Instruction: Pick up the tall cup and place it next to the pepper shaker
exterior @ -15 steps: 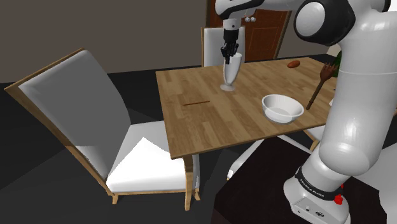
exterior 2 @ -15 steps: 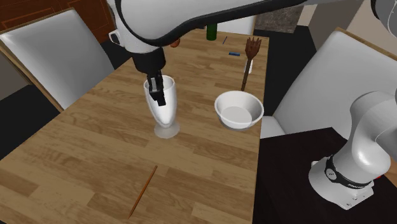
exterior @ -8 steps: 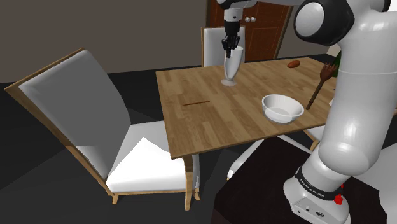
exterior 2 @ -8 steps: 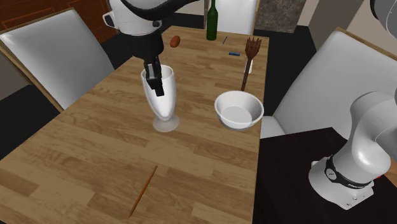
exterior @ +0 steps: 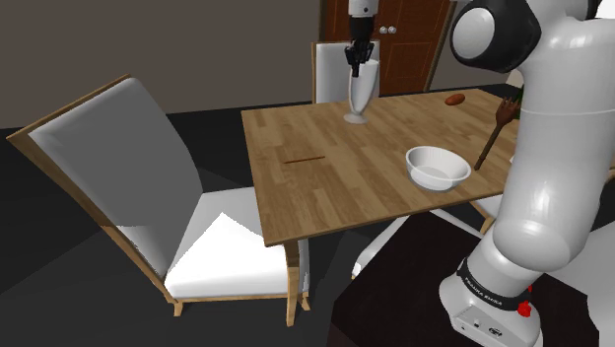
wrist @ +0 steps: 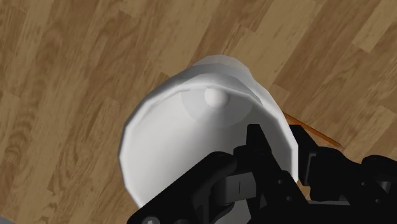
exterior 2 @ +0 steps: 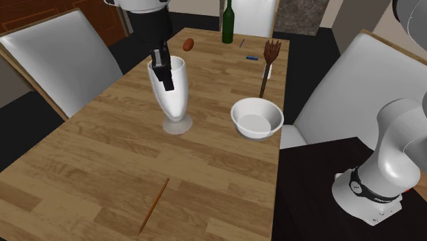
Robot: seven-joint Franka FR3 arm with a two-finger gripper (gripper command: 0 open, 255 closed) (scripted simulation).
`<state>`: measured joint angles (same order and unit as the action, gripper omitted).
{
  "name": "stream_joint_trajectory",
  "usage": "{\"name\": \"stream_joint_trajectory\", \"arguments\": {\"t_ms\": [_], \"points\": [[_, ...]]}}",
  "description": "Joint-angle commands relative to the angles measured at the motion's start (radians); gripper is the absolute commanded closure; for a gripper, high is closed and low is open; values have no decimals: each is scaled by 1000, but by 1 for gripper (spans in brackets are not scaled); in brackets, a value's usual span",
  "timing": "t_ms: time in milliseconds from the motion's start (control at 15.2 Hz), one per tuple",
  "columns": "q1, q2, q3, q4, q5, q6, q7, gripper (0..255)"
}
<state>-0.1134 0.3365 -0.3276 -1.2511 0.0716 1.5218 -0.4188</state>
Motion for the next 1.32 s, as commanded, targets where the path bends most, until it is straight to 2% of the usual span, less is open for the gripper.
{"name": "stream_joint_trajectory", "arguments": {"t_ms": [0,264,594,1254], "points": [[-5,10,-1,42,3,-32,-2,255],[-27,-97,-26,-87,-27,-5,-61,255],[-64,-203,-62,-199,-63,8,-140,255],[-156,-339,-149,-304,-121,-4,-323,255]]}}
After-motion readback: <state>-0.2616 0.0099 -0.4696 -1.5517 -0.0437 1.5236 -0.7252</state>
